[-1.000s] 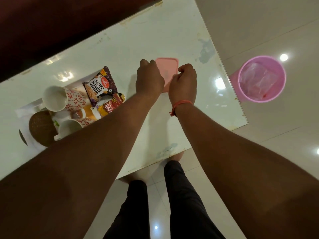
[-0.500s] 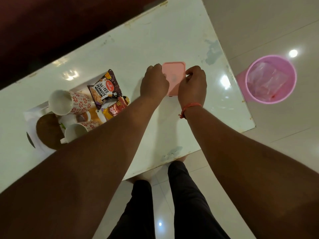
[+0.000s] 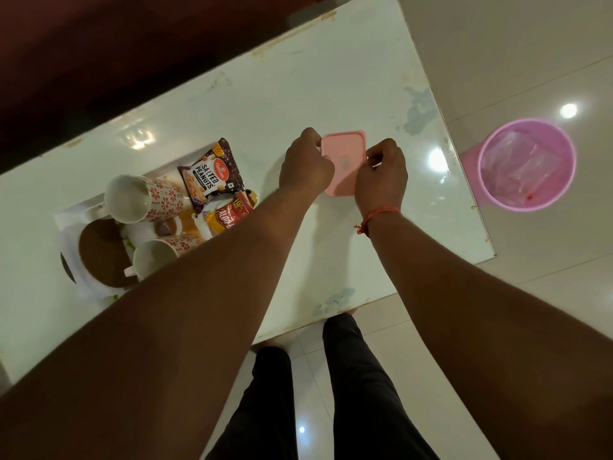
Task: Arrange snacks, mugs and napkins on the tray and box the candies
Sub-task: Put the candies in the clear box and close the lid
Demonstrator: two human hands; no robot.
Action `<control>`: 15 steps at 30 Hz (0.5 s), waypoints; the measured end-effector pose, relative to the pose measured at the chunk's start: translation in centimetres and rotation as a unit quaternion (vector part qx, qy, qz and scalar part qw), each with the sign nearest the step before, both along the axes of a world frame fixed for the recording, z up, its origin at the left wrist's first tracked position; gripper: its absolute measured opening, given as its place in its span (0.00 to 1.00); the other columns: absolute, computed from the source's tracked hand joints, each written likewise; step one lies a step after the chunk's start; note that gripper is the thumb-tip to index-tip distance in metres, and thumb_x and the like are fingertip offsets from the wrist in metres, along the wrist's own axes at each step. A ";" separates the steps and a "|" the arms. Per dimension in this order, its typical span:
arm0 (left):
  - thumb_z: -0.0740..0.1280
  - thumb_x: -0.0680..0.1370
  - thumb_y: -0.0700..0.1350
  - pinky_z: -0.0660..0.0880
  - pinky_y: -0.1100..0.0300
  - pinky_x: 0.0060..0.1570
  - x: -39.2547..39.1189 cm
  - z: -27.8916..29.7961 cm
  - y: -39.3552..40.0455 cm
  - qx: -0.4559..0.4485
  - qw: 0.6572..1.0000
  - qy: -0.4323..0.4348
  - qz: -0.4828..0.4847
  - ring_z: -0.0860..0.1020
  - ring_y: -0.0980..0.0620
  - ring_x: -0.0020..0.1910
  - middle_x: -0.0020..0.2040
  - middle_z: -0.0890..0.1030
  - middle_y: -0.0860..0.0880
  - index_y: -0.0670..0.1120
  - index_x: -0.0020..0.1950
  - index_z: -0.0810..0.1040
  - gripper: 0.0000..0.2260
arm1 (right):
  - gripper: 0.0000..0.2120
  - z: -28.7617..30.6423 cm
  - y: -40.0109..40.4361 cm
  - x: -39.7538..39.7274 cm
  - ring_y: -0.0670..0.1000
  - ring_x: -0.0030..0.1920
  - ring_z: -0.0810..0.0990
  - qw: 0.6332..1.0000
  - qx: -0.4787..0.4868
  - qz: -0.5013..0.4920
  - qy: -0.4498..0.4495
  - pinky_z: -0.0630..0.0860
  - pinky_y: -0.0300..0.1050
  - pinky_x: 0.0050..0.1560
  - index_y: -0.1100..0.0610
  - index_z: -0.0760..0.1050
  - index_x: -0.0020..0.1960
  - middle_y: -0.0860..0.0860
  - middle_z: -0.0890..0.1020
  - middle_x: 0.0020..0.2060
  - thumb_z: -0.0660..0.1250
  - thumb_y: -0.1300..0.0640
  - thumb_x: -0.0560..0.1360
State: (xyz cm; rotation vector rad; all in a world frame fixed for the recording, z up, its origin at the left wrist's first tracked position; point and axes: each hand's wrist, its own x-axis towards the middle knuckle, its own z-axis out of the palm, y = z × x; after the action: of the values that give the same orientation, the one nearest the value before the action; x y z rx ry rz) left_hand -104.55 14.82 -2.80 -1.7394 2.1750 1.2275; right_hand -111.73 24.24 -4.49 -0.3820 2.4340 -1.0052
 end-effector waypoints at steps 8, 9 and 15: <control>0.61 0.72 0.35 0.81 0.48 0.47 -0.4 0.9 -0.9 0.076 0.996 -0.001 0.037 0.77 0.41 0.50 0.46 0.76 0.48 0.46 0.50 0.70 0.09 | 0.11 -0.1 -0.4 -0.6 0.51 0.39 0.74 0.999 -0.007 -0.019 -0.039 0.72 0.41 0.41 0.55 0.73 0.43 0.50 0.78 0.44 0.56 0.69 0.71; 0.60 0.71 0.35 0.81 0.45 0.47 -0.3 1.0 -0.9 0.092 0.994 0.003 0.051 0.78 0.40 0.51 0.46 0.76 0.47 0.46 0.49 0.70 0.10 | 0.11 0.1 -0.4 -0.7 0.50 0.38 0.74 0.999 -0.008 -0.020 -0.046 0.71 0.40 0.40 0.55 0.72 0.42 0.50 0.79 0.42 0.56 0.69 0.71; 0.60 0.72 0.34 0.81 0.42 0.50 2.0 1.3 -0.7 0.122 0.986 0.013 0.111 0.77 0.38 0.56 0.56 0.77 0.41 0.42 0.53 0.70 0.11 | 0.16 1.7 -1.2 -0.3 0.49 0.43 0.78 0.994 -0.003 0.042 -0.103 0.76 0.42 0.43 0.53 0.77 0.51 0.46 0.79 0.44 0.57 0.68 0.72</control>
State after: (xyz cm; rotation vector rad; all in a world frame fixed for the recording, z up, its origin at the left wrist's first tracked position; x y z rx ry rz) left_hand -102.58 14.10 -1.52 -1.9042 1.7878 1.5015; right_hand -112.07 23.00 -2.77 -0.3601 2.2127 -0.9651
